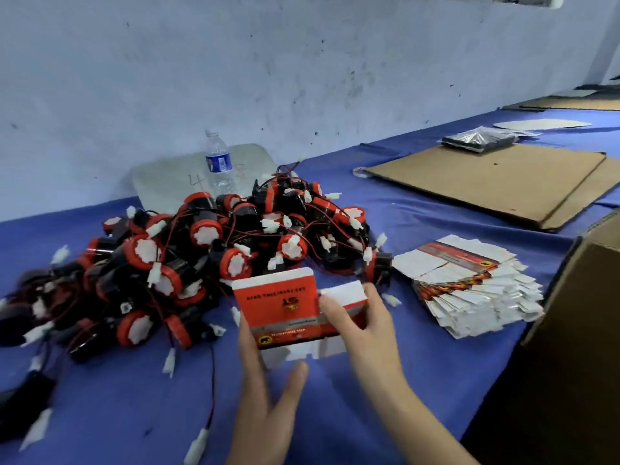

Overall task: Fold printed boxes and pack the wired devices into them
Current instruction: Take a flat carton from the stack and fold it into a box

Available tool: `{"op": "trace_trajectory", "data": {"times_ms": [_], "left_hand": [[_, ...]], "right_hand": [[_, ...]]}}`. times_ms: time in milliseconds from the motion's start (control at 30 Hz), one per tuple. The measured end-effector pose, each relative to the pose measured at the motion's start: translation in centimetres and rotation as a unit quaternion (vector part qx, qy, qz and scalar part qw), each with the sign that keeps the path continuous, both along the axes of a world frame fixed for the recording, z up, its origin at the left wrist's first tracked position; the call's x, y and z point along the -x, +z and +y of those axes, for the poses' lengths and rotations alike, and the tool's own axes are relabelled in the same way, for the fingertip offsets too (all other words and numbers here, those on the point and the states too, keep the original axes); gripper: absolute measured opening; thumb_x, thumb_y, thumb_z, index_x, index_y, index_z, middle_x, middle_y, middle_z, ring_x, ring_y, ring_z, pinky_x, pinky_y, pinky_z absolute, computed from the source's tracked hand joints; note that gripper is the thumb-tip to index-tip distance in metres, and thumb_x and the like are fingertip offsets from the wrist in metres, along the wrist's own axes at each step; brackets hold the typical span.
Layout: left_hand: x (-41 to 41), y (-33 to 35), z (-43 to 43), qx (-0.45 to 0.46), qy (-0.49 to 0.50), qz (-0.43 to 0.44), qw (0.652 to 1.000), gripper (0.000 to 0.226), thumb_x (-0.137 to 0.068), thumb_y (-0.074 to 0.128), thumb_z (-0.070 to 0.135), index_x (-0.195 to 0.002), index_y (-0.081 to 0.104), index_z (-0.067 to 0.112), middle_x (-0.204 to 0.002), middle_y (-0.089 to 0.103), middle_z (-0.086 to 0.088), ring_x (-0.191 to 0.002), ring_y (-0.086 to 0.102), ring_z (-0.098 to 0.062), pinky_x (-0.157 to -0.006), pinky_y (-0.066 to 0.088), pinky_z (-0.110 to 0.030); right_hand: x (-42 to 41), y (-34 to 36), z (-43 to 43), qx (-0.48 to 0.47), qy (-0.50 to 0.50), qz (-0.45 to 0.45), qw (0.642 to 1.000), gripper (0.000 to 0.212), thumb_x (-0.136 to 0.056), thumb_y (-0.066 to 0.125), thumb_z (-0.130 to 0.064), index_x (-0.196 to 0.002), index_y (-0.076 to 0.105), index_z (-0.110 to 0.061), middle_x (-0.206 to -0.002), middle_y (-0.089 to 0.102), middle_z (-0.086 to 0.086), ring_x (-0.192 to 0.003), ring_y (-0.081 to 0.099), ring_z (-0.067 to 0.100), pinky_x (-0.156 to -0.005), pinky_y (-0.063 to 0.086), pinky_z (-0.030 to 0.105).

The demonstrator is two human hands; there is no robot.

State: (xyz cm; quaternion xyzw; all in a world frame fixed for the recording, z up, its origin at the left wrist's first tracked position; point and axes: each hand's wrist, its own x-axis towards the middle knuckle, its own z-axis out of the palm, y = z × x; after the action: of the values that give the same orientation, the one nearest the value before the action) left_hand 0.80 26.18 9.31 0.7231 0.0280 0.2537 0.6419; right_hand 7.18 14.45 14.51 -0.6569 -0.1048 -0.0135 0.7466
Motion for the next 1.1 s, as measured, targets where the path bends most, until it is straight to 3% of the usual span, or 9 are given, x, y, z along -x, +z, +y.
{"op": "trace_trajectory", "data": {"times_ms": [67, 167, 300, 433, 600, 700, 867, 1033, 1100], "left_hand": [[0.1, 0.1, 0.2, 0.008, 0.009, -0.006, 1.000, 0.072, -0.083, 0.062, 0.055, -0.126, 0.009, 0.079, -0.130, 0.036, 0.050, -0.129, 0.035, 0.015, -0.099, 0.032, -0.017], [0.1, 0.1, 0.5, -0.032, 0.013, -0.045, 0.998, 0.079, -0.078, 0.066, 0.047, -0.129, 0.011, 0.074, -0.138, 0.038, 0.037, -0.133, 0.039, 0.002, -0.104, 0.033, -0.027], [-0.2, 0.3, 0.7, -0.051, 0.008, -0.091, 0.994, 0.079, -0.079, 0.064, 0.062, -0.139, 0.013, 0.059, -0.150, 0.032, 0.019, -0.139, 0.034, -0.010, -0.108, 0.035, -0.032], [-0.2, 0.0, 1.0, -0.090, 0.023, -0.097, 0.991, 0.084, -0.083, 0.060, 0.063, -0.146, 0.007, 0.049, -0.155, 0.025, 0.017, -0.144, 0.026, -0.012, -0.112, 0.027, -0.022], [-0.3, -0.5, 0.9, -0.115, 0.050, -0.108, 0.986, 0.082, -0.084, 0.058, 0.063, -0.147, 0.008, 0.044, -0.160, 0.015, 0.011, -0.147, 0.018, -0.015, -0.117, 0.023, -0.035], [-0.4, -0.4, 0.8, -0.147, 0.049, -0.125, 0.980, 0.074, -0.088, 0.057, 0.057, -0.146, 0.014, 0.040, -0.160, 0.015, 0.004, -0.147, 0.018, -0.020, -0.116, 0.024, -0.032], [-0.5, -0.2, 0.9, -0.199, 0.053, -0.174, 0.963, 0.059, -0.088, 0.061, 0.038, -0.134, 0.024, 0.043, -0.159, 0.015, -0.008, -0.147, 0.018, -0.025, -0.114, 0.023, -0.025], [-0.2, 0.3, 1.1, -0.208, 0.065, -0.180, 0.959, 0.061, -0.092, 0.055, 0.051, -0.139, 0.019, 0.041, -0.160, 0.012, -0.010, -0.148, 0.014, -0.027, -0.115, 0.020, -0.025], [0.0, 0.2, 1.3, -0.228, 0.088, -0.175, 0.954, 0.072, -0.093, 0.054, 0.053, -0.146, 0.016, 0.022, -0.160, 0.009, -0.011, -0.148, 0.012, -0.030, -0.117, 0.019, -0.027]], "right_hand": [[0.7, -0.4, 1.7, -0.012, -0.054, 0.037, 0.998, 0.043, -0.065, 0.072, -0.054, -0.087, 0.056, -0.020, -0.098, 0.063, 0.009, -0.088, 0.061, 0.014, -0.073, 0.047, 0.018], [0.7, -0.2, 3.0, -0.028, -0.080, 0.051, 0.995, 0.054, -0.056, 0.068, -0.065, -0.094, 0.054, -0.028, -0.110, 0.060, 0.010, -0.105, 0.058, 0.022, -0.091, 0.048, 0.039], [0.0, 0.1, 3.4, -0.073, -0.060, 0.007, 0.996, 0.037, -0.068, 0.063, -0.034, -0.103, 0.053, -0.028, -0.112, 0.057, 0.016, -0.094, 0.057, 0.012, -0.079, 0.046, 0.019], [-0.2, -0.3, 3.3, -0.051, -0.045, -0.036, 0.997, 0.048, -0.072, 0.064, -0.016, -0.116, 0.053, -0.029, -0.110, 0.058, 0.005, -0.090, 0.056, -0.003, -0.076, 0.042, 0.006], [0.2, -0.8, 3.0, -0.097, -0.015, -0.018, 0.995, 0.068, -0.060, 0.069, -0.049, -0.123, 0.052, -0.030, -0.119, 0.056, -0.025, -0.117, 0.049, -0.007, -0.096, 0.044, 0.018], [0.4, -1.0, 3.2, -0.156, -0.036, -0.026, 0.987, 0.059, -0.062, 0.067, -0.045, -0.116, 0.053, -0.027, -0.129, 0.053, -0.023, -0.124, 0.048, 0.002, -0.095, 0.043, 0.017], [0.7, -0.9, 3.1, -0.225, -0.034, -0.019, 0.974, 0.024, -0.063, 0.063, -0.041, -0.086, 0.061, -0.042, -0.135, 0.049, -0.027, -0.132, 0.039, 0.003, -0.106, 0.032, 0.038], [0.5, -1.1, 2.7, -0.210, 0.047, 0.014, 0.976, 0.025, -0.056, 0.068, -0.029, -0.078, 0.058, -0.035, -0.135, 0.053, -0.023, -0.122, 0.042, 0.015, -0.085, 0.037, 0.028], [0.2, -1.2, 2.0, -0.222, 0.122, 0.054, 0.966, 0.036, -0.058, 0.066, -0.011, -0.087, 0.061, -0.031, -0.132, 0.056, -0.021, -0.112, 0.050, 0.013, -0.076, 0.044, 0.024]]}}
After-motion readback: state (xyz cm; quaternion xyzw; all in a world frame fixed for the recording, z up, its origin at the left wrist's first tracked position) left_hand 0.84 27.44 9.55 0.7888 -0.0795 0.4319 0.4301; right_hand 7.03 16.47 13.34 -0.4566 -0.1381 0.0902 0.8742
